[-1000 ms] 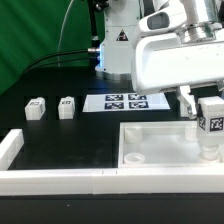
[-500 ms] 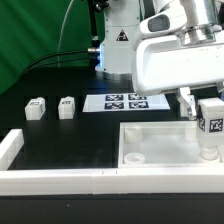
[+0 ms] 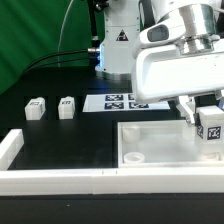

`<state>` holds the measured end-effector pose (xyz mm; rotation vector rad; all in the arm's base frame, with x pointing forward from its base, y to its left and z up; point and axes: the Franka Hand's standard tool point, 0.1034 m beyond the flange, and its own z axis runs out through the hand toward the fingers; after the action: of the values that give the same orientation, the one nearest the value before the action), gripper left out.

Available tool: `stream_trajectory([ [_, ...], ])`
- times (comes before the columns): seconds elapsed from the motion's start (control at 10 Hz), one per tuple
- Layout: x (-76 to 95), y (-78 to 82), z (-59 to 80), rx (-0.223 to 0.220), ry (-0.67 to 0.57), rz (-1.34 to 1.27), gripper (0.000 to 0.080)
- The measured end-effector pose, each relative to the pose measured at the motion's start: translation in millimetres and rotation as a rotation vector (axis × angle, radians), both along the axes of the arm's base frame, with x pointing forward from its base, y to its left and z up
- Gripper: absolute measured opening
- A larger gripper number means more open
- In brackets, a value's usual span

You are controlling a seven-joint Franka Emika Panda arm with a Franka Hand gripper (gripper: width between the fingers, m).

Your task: Assemble one leg

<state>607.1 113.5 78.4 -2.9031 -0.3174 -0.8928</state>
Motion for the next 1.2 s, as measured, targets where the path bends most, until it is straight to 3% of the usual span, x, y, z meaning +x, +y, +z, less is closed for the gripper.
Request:
stream_trajectory([
  [0.1,0.1,0.1,0.1,0.0,0.0,0.0,0.0294],
  [0.2,-1.3,0.4,-2.2,0.0,0.009,0.002,0.0375],
  [0.3,-1.3,0.6,-2.3,0.0,0.01,0.002,0.051],
  [0.4,-1.4,0.6,-2.4,0.0,0.01,0.002,0.051],
  [0.5,-1.4,0.6,-2.5,0.0,0.01,0.002,0.0619],
  [0.9,-1.4,-0.1,-2.4,-0.001,0.012,0.001,0.0648],
  [1.2,3.5,0.2,17.9,-0.004,0.021,0.008,0.0649],
])
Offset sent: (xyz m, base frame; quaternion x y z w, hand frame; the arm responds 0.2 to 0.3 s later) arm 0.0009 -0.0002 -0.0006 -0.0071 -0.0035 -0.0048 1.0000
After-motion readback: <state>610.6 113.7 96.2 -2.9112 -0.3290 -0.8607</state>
